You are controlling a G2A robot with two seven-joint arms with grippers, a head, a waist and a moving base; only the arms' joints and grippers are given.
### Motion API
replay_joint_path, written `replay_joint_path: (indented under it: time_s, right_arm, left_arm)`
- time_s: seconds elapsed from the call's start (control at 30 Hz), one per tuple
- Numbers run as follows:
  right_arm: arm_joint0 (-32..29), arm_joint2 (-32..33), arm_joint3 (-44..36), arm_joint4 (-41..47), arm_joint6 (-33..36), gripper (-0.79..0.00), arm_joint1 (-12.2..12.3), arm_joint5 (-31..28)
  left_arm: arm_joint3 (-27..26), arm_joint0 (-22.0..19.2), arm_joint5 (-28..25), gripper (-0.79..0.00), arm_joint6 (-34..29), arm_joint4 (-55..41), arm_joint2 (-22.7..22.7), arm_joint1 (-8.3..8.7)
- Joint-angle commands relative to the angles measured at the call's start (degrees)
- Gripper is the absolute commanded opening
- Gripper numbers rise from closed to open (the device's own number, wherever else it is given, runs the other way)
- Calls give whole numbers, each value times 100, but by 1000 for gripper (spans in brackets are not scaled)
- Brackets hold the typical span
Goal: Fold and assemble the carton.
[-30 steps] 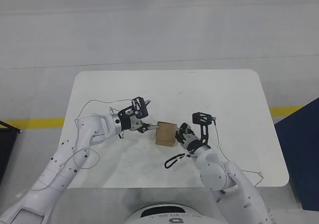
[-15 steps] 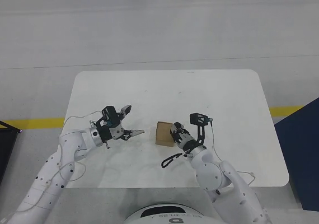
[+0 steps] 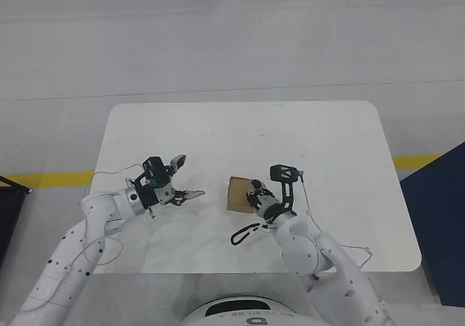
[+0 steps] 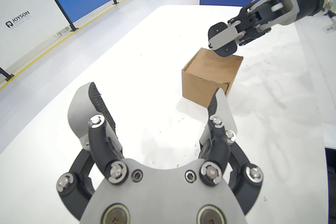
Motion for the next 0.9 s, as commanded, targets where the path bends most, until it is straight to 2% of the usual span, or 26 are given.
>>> replay_joint_path:
  time_s: [0.0, 0.17, 0.3, 0.5, 0.63, 0.87]
  right_arm:
    - [19, -21, -4, -32, 17, -785, -4, 27]
    - [-167, 354, -369, 393, -323, -785, 0, 78]
    - [-215, 680, -229, 417, -679, -785, -6, 507]
    - [97, 238, 338, 118, -406, -785, -56, 634]
    - [319, -51, 564, 191, -323, -785, -120, 627]
    - [478, -76, 701, 599, -276, -785, -166, 345]
  left_arm:
    - [3, -18, 10, 0, -47, 5, 14, -2]
    - [-100, -45, 50, 0, -523, 447, 33, 27]
    - [-219, -9, 79, 0, -659, 559, 75, 34]
    - [-301, 12, 139, 0, -762, 659, 129, 37]
    - [-348, -8, 154, 0, -1092, 761, 150, 43]
    - [-401, -9, 160, 0, -1464, 656, 208, 33]
